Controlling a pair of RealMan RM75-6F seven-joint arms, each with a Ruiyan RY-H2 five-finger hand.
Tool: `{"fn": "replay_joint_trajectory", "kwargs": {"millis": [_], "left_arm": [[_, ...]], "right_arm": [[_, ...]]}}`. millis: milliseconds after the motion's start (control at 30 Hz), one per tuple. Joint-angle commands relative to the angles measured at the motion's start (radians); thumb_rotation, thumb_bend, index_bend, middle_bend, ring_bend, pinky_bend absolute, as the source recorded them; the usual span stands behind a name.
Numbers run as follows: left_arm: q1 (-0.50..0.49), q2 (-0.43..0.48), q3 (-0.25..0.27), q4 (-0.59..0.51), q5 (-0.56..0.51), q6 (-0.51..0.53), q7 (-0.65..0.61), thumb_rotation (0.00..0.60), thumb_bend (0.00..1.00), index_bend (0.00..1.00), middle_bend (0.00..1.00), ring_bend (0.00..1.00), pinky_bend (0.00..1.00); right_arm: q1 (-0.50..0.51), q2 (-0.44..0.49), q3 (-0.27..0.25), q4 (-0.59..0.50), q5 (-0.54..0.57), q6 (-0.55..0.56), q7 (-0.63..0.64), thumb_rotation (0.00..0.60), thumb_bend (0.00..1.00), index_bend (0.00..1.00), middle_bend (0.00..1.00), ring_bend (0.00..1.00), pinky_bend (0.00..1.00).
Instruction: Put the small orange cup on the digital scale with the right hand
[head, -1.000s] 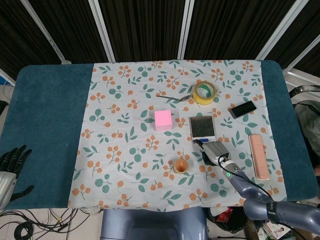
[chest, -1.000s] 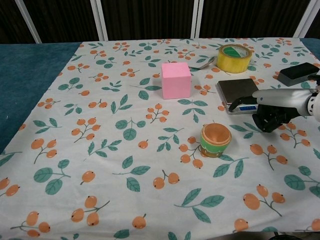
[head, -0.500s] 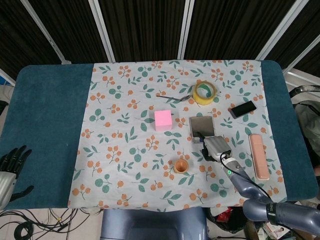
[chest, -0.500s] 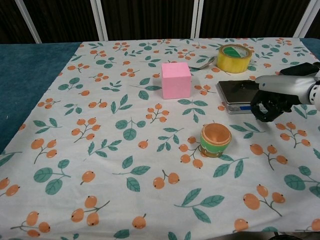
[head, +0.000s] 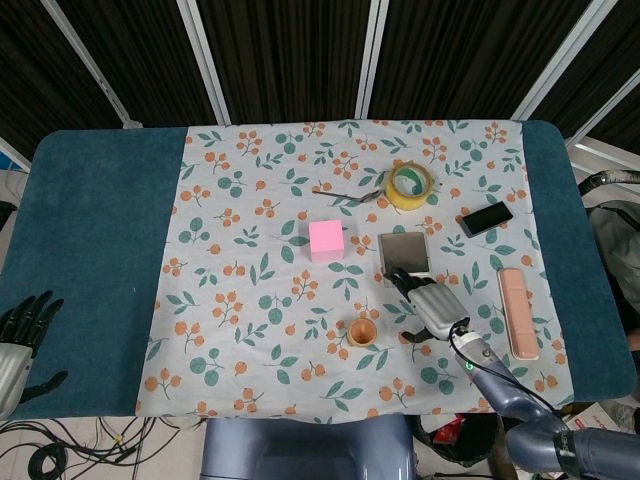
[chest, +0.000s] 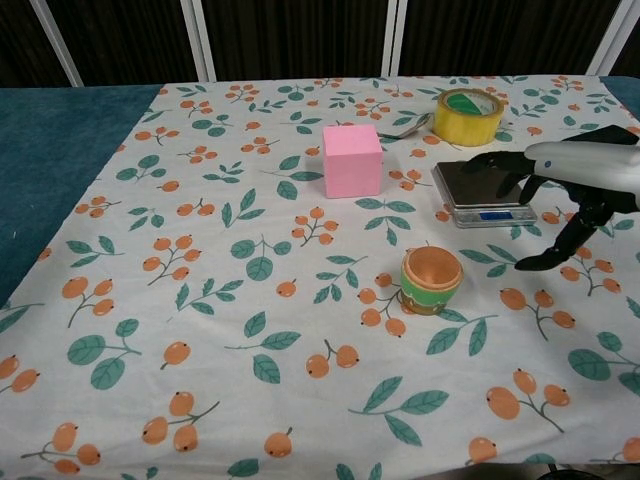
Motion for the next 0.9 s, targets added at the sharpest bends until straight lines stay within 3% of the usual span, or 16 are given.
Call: {"fn": "replay_joint_trajectory", "kwargs": {"millis": [33, 200, 600, 900], "left_arm": [[0.001, 0.000, 0.000, -0.001, 0.000, 0.001, 0.000, 0.600, 0.14, 0.02, 0.00, 0.00, 0.15], [0.001, 0.000, 0.000, -0.001, 0.000, 0.001, 0.000, 0.600, 0.14, 0.02, 0.00, 0.00, 0.15], [0.000, 0.003, 0.000, -0.003, -0.004, -0.003, -0.005, 0.600, 0.14, 0.02, 0.00, 0.00, 0.15], [-0.001, 0.005, -0.001, -0.003, -0.007, -0.007, -0.007, 0.600, 0.14, 0.02, 0.00, 0.00, 0.15]], "right_arm": [[-0.021, 0.001, -0.032, -0.040, -0.058, 0.024, -0.015, 0.600, 0.10, 0.00, 0.00, 0.18, 0.22], [-0.029, -0.026, -0.050, -0.051, -0.100, 0.033, -0.047, 0.600, 0.10, 0.00, 0.00, 0.18, 0.22], [-0.019, -0.104, -0.031, -0.022, -0.087, 0.021, -0.111, 0.600, 0.11, 0.00, 0.04, 0.23, 0.23], [0.007, -0.155, 0.008, 0.005, -0.038, -0.016, -0.143, 0.600, 0.21, 0.01, 0.10, 0.27, 0.24]]}}
